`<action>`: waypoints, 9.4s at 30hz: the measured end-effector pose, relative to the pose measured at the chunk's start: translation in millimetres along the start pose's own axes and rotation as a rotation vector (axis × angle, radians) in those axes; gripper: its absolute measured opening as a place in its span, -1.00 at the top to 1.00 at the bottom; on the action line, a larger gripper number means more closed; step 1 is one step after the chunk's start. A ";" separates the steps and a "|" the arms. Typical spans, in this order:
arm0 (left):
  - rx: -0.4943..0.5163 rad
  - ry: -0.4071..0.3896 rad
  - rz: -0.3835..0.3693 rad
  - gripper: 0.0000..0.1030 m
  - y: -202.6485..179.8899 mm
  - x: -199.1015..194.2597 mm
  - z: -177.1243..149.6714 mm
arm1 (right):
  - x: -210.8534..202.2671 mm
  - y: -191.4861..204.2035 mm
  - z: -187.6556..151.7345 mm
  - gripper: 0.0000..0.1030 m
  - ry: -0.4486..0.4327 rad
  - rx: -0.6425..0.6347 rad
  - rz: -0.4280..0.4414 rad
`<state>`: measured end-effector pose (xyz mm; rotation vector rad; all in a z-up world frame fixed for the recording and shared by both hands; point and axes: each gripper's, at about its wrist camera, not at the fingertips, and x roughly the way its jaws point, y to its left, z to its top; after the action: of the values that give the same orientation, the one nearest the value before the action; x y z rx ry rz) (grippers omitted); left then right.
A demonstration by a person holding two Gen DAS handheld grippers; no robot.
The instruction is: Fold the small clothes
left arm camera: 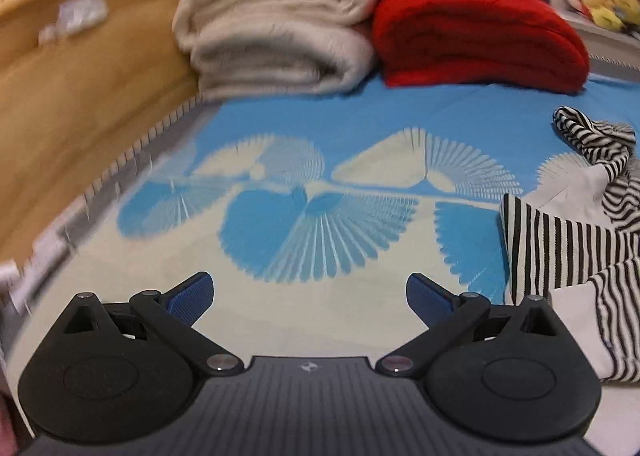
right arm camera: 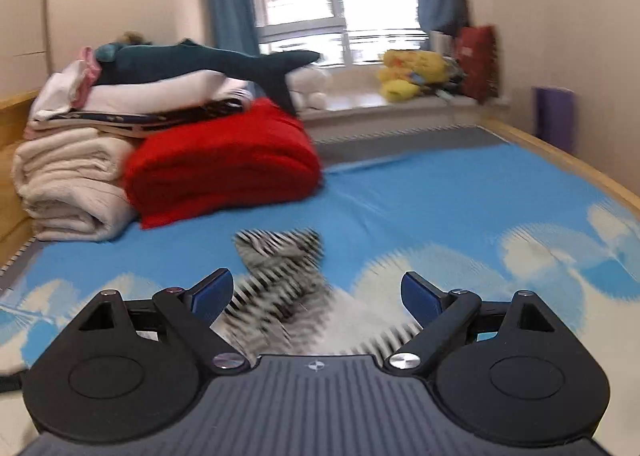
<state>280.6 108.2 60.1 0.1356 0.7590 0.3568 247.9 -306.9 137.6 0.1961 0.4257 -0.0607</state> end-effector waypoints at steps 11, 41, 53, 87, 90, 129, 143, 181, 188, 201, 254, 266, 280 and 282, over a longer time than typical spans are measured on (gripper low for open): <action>0.109 0.036 -0.036 -0.99 -11.0 4.4 -12.5 | 275.6 33.0 33.3 -0.80 0.153 0.069 -0.061; 0.128 0.119 -0.152 -0.99 -39.0 16.0 -30.5 | 12.6 23.0 -4.1 0.80 -0.005 0.442 0.233; 0.186 0.009 -0.148 -0.99 -59.3 -2.3 -42.1 | -37.1 -25.4 -209.6 -0.42 0.336 0.559 -0.026; 0.260 -0.057 -0.273 -0.99 -96.3 -13.7 -55.4 | 17.1 3.4 -215.3 -0.40 0.250 0.063 -0.030; 0.269 -0.051 -0.266 -0.99 -98.1 -13.5 -57.4 | 6.8 3.3 -209.8 -0.42 0.193 0.046 -0.044; 0.159 0.003 -0.498 -0.99 11.6 -378.1 -129.3 | -329.6 -15.7 -230.4 -0.72 -0.054 -0.086 -0.076; 0.206 -0.130 -0.663 -1.00 10.1 -509.6 -106.4 | -352.0 -28.3 -226.4 -0.74 -0.044 -0.026 -0.073; 0.218 0.160 -0.450 -0.99 -38.1 -276.6 -137.9 | -263.6 -74.1 -240.9 -0.76 0.088 0.059 -0.041; 0.117 0.239 -0.360 -0.99 -43.7 -165.9 -156.1 | -189.5 -107.0 -250.5 -0.77 0.206 0.057 -0.134; 0.201 0.303 -0.273 -0.99 -67.8 -82.0 -177.5 | -140.7 -128.1 -261.8 -0.77 0.357 0.063 -0.166; 0.014 0.295 -0.852 0.87 76.2 -251.3 -231.3 | -364.1 -152.1 -257.2 0.77 0.303 0.540 0.160; -0.095 0.290 -0.607 -0.67 -57.5 -47.5 27.9 | -87.5 -160.0 -96.7 -0.29 0.317 0.650 -0.104; -0.048 0.141 -0.605 -0.69 -31.9 -31.8 -59.0 | -77.2 -145.5 -153.3 -0.54 0.091 0.360 -0.076; 0.043 0.110 -0.599 -0.69 -50.7 -30.1 -58.8 | -69.1 -147.8 -154.0 -0.55 0.082 0.315 -0.119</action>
<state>233.2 49.5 24.7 -0.0746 0.8764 -0.2236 108.2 -419.4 2.8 0.4847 0.5086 -0.2382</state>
